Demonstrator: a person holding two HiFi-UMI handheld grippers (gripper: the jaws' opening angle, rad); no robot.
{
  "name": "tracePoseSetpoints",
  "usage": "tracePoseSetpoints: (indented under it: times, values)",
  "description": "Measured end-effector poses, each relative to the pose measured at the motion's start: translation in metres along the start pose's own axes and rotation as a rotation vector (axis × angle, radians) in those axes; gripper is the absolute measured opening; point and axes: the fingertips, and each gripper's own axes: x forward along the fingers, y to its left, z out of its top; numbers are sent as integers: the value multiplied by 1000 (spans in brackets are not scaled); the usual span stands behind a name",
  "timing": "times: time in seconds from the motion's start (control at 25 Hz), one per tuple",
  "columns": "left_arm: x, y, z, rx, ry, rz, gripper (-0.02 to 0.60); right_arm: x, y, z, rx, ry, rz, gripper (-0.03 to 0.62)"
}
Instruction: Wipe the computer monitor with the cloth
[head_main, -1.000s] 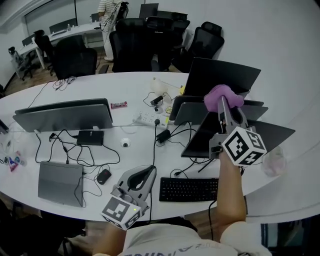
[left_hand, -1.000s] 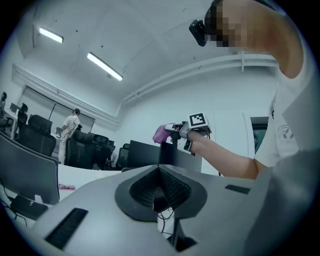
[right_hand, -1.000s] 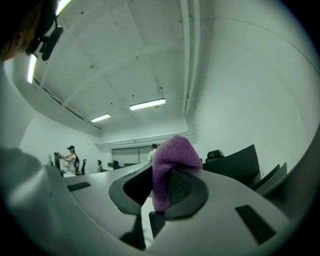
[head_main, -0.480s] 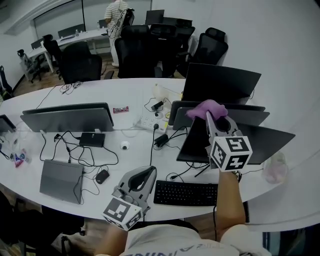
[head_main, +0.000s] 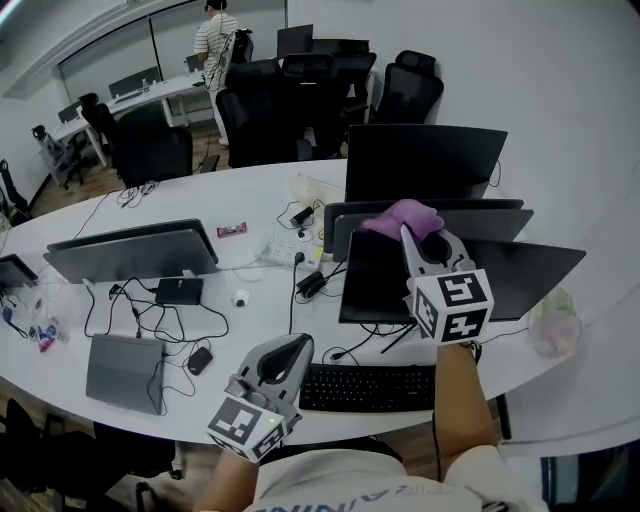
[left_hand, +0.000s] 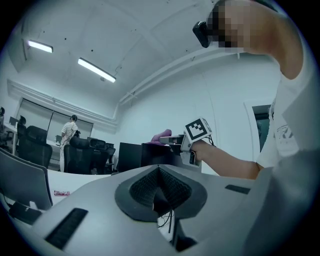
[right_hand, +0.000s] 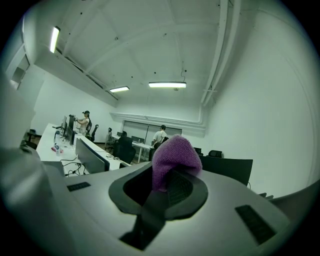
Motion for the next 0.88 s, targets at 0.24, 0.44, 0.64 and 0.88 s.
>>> tracePoseSetpoints:
  times: [0.24, 0.44, 0.64, 0.88]
  values:
    - [21, -21, -5, 13, 12, -12, 5, -16, -30, -8, 12, -11, -12, 55]
    - [40, -33, -2, 17, 2, -2, 5, -26, -51, -12, 3, -15, -7, 55]
    - [58, -49, -6, 12, -2, 8, 5, -38, -75, -19, -8, -20, -12, 55]
    - [82, -73, -11, 9, -11, -4, 5, -53, -104, -27, -20, -26, -25, 55]
